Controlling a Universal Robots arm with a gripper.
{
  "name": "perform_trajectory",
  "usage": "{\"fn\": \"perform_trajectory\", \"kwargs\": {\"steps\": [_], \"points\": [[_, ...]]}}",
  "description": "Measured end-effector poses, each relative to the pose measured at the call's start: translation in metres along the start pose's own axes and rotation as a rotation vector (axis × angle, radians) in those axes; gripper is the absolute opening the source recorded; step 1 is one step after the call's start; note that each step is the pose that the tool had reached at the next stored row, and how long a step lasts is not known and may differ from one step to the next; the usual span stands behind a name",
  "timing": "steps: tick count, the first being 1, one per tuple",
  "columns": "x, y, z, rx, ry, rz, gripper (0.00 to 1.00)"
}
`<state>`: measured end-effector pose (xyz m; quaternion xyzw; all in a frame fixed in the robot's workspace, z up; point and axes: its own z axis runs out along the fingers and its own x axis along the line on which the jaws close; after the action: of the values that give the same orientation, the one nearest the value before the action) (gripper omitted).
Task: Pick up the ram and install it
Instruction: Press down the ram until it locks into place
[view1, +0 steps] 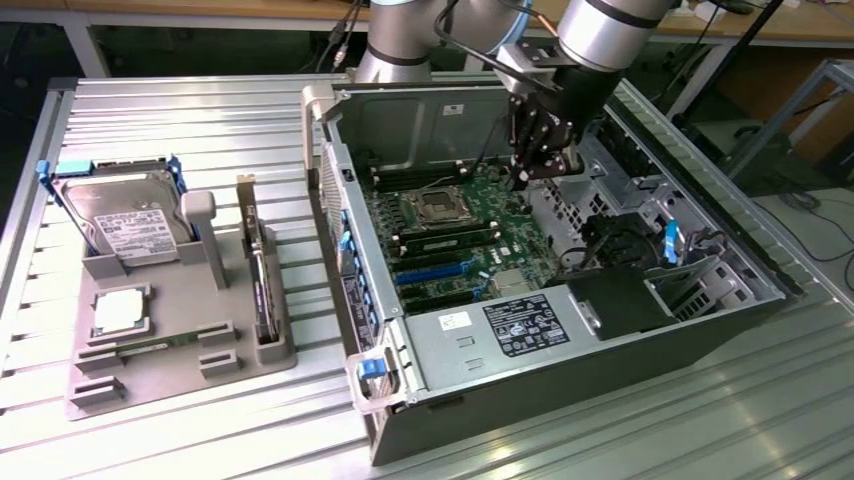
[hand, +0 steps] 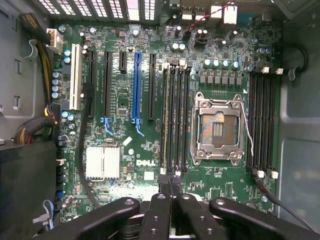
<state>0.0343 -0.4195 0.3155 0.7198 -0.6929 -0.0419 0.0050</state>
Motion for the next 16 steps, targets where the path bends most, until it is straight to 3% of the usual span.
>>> {"fn": "perform_trajectory", "kwargs": {"steps": [10, 14, 16], "points": [[-0.0001, 0.0000, 0.0000, 0.0000, 0.0000, 0.000, 0.10], [-0.0002, 0.0000, 0.0001, 0.0036, -0.0044, 0.069, 0.10], [-0.0001, 0.0000, 0.0003, 0.0073, -0.0090, 0.137, 0.10]]}}
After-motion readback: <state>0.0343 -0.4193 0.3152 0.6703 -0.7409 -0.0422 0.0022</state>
